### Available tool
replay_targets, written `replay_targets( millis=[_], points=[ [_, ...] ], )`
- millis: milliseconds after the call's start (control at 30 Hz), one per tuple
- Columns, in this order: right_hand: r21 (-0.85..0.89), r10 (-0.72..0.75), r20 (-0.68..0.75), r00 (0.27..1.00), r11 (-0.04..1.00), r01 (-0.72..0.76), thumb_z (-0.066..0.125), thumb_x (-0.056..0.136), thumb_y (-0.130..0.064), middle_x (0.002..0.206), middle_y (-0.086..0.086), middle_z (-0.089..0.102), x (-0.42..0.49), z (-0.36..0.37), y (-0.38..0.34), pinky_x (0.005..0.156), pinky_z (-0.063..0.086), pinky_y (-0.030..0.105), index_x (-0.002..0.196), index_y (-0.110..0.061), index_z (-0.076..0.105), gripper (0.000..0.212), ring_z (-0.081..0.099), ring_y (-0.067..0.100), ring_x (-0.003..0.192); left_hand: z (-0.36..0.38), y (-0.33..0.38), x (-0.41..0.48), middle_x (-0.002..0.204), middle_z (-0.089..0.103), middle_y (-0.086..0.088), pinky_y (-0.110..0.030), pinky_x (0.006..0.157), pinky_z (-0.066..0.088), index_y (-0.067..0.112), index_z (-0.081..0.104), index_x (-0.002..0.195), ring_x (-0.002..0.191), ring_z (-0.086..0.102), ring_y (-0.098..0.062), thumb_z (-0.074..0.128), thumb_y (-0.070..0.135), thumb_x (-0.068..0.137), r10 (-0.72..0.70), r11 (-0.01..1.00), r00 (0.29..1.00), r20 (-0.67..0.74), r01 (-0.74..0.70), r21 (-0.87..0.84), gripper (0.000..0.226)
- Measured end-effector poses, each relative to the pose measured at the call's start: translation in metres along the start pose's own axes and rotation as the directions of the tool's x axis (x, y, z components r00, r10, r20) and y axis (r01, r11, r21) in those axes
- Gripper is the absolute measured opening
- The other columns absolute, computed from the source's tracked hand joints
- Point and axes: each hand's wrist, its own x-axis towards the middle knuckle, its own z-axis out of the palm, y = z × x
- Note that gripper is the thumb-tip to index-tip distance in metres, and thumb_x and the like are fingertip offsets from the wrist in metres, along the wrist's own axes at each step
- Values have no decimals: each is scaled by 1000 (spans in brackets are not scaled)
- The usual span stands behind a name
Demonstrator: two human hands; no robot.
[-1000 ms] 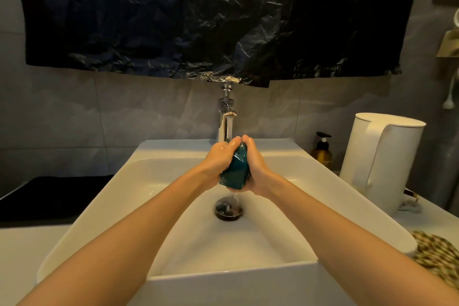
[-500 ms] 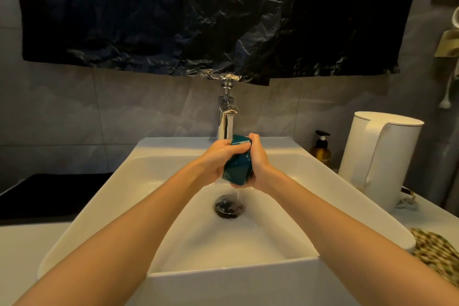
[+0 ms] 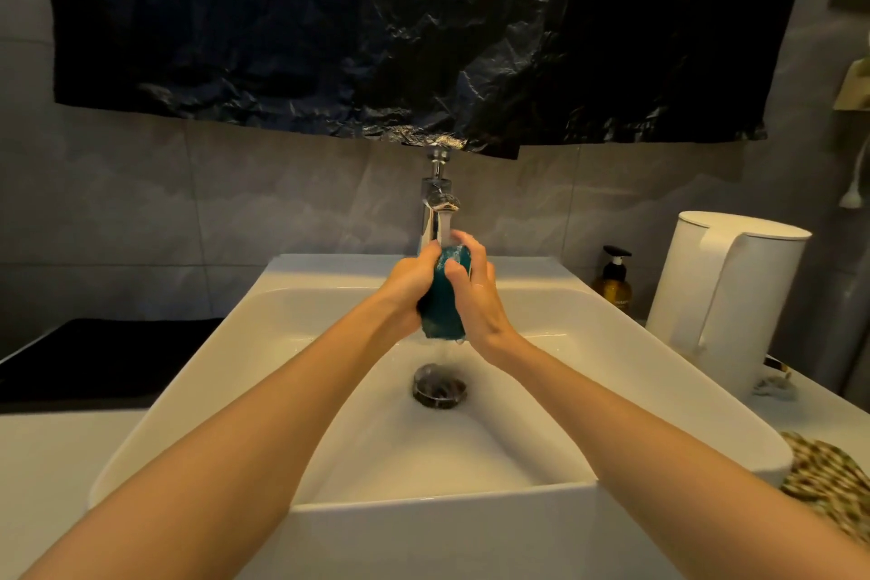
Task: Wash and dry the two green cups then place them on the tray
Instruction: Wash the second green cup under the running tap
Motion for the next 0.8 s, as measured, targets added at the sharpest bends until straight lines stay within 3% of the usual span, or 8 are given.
replay_targets(
  millis=[67, 133, 200, 300, 367, 467, 667, 800],
  points=[
    [108, 165, -5, 986, 981, -164, 42, 82, -59, 135, 2, 43, 3, -2, -3, 98, 47, 49, 129, -51, 35, 49, 50, 21, 113, 3, -4, 2, 107, 64, -12, -33, 76, 52, 13, 61, 106, 97, 60, -25, 43, 40, 97, 58, 998, 998, -14, -58, 41, 33],
    [252, 372, 119, 921, 885, -390, 45, 91, -54, 128, 1, 49, 3, -6, -6, 87, 53, 50, 132, -49, 35, 42, 54, 20, 102, 5, -10, 1, 107, 63, -12, -33, 78, 53, 18, 61, 98, 98, 60, -24, 48, 38, 95, 93, 994, 996, 3, -93, 48, 24],
    [307, 456, 205, 866, 810, -500, 43, 92, -55, 125, -1, 50, 2, -10, -7, 80, 55, 52, 128, -53, 38, 37, 54, 22, 100, 6, -15, 2, 107, 63, -11, -34, 79, 54, 19, 60, 100, 100, 60, -24, 50, 38, 95, 80, 996, 996, 34, -81, 27, 23],
    [271, 424, 158, 892, 850, -452, 43, 93, -57, 123, 0, 51, 3, -9, -5, 81, 55, 48, 126, -51, 39, 34, 54, 21, 100, 5, -14, 1, 103, 62, -9, -32, 73, 54, 20, 60, 97, 93, 60, -22, 51, 35, 94, 53, 998, 997, 53, -52, -31, 18],
    [143, 278, 108, 955, 946, -291, 41, 96, -52, 126, 3, 50, 2, -10, -3, 85, 54, 40, 133, -44, 35, 38, 54, 20, 103, 2, -10, 3, 104, 62, -11, -31, 71, 54, 18, 59, 101, 89, 60, -21, 51, 34, 94, 21, 999, 998, 53, -19, -42, 20],
    [44, 75, 136, 988, 996, -81, 42, 98, -45, 132, 5, 48, -1, -10, 0, 91, 48, 31, 140, -38, 30, 44, 53, 19, 112, -3, -6, 5, 113, 63, -13, -37, 85, 53, 16, 58, 117, 101, 60, -26, 50, 44, 93, -46, 993, 996, 72, 53, -102, 38],
    [209, 355, 114, 928, 904, -372, 35, 97, -58, 126, -1, 49, 1, -11, -12, 88, 54, 49, 133, -47, 36, 38, 53, 23, 110, -3, -6, 3, 113, 61, -8, -32, 78, 52, 20, 55, 120, 102, 57, -21, 46, 40, 96, -30, 997, 984, 174, 41, -58, 33],
    [147, 251, 95, 963, 954, -263, 35, 99, -51, 130, 1, 47, -1, -12, -7, 97, 49, 43, 139, -41, 32, 41, 52, 20, 112, -5, -7, 7, 115, 61, -10, -37, 86, 51, 17, 56, 118, 107, 57, -23, 49, 38, 95, -18, 998, 982, 186, 30, -61, 32]
  ],
)
